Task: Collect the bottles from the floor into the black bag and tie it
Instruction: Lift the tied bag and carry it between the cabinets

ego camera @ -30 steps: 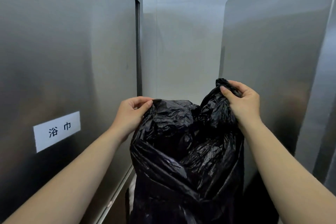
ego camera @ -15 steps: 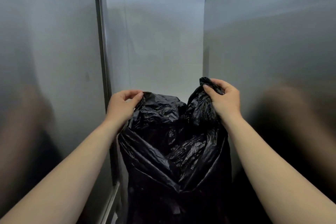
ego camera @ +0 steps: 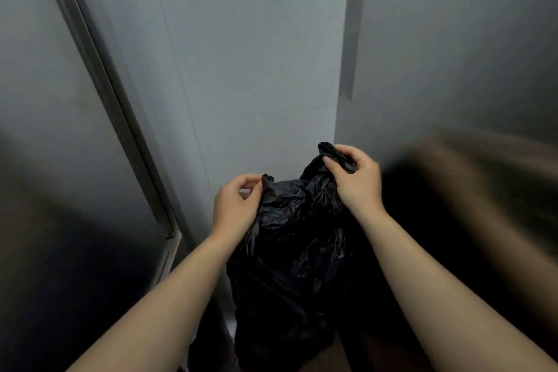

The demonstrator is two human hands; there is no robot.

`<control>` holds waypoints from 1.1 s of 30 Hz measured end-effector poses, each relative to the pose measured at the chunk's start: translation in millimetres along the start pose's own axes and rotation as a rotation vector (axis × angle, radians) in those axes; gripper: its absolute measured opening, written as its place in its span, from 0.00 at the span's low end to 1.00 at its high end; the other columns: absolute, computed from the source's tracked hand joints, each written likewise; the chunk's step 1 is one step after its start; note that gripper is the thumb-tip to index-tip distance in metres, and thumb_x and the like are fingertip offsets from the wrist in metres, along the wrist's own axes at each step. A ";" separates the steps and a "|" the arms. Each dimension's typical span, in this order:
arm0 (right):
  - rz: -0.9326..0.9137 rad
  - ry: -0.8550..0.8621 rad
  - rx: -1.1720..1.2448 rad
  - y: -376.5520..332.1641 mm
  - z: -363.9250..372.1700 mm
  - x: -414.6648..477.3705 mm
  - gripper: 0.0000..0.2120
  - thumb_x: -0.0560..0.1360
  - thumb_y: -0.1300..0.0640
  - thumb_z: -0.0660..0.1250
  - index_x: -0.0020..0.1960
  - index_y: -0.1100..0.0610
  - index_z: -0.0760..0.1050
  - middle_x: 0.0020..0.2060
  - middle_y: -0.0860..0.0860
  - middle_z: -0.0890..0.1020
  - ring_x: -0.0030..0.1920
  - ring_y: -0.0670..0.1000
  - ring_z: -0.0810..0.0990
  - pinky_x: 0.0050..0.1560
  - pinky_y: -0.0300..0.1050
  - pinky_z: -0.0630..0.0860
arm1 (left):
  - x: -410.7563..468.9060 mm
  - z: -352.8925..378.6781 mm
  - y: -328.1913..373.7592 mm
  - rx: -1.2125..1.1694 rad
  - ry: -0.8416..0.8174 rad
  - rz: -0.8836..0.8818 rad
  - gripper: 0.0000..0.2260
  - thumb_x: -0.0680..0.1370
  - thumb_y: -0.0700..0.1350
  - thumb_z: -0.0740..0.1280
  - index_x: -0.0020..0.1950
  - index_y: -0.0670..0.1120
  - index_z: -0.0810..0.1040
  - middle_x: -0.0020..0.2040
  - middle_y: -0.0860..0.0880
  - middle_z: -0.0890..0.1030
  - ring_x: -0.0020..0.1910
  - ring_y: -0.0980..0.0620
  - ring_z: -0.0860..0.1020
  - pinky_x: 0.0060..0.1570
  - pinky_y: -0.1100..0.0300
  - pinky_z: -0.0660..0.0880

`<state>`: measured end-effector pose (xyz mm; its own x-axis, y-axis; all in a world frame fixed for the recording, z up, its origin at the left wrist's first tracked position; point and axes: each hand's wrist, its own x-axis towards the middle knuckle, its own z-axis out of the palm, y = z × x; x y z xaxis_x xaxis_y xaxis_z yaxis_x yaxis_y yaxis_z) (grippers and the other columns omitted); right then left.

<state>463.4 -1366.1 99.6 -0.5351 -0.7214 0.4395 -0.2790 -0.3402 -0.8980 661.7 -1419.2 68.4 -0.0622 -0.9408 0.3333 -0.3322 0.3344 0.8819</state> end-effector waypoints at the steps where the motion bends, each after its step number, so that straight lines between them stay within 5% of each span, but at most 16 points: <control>1: 0.012 -0.008 -0.011 12.8 2.1 -4.8 0.09 0.69 0.63 0.72 0.47 0.54 0.79 0.39 0.40 0.81 0.38 0.28 0.77 0.41 0.22 0.70 | -5.7 7.4 -13.8 0.016 -0.005 -0.015 0.13 0.74 0.45 0.67 0.36 0.63 0.77 0.36 0.59 0.80 0.34 0.54 0.80 0.38 0.58 0.76; 5: 0.073 -0.049 -0.086 71.4 6.1 -30.6 0.11 0.69 0.61 0.73 0.45 0.48 0.78 0.39 0.37 0.81 0.40 0.31 0.79 0.43 0.24 0.72 | -35.8 33.4 -68.2 0.038 -0.019 -0.064 0.13 0.75 0.44 0.66 0.39 0.64 0.77 0.37 0.60 0.81 0.37 0.60 0.79 0.40 0.61 0.75; 13: 0.181 -0.174 -0.287 189.2 -1.7 -104.5 0.14 0.69 0.59 0.73 0.49 0.44 0.76 0.44 0.42 0.80 0.46 0.29 0.76 0.48 0.21 0.67 | -96.9 63.8 -162.3 0.172 -0.246 -0.158 0.10 0.77 0.48 0.65 0.57 0.54 0.78 0.55 0.55 0.78 0.54 0.59 0.74 0.55 0.63 0.70; 16: 0.192 -0.244 -0.347 206.7 -4.4 -115.9 0.14 0.69 0.58 0.73 0.52 0.45 0.77 0.46 0.44 0.79 0.49 0.37 0.76 0.51 0.22 0.66 | -104.8 70.2 -175.0 0.191 -0.324 -0.203 0.12 0.77 0.50 0.64 0.60 0.53 0.77 0.57 0.56 0.76 0.57 0.60 0.72 0.58 0.65 0.67; 33: 0.201 -0.443 -0.653 128.5 -29.2 -91.5 0.30 0.70 0.46 0.71 0.69 0.51 0.67 0.67 0.52 0.69 0.67 0.50 0.68 0.62 0.34 0.60 | -69.6 51.7 -112.2 0.172 -0.354 -0.142 0.16 0.74 0.55 0.66 0.60 0.53 0.76 0.57 0.54 0.76 0.58 0.56 0.73 0.57 0.63 0.67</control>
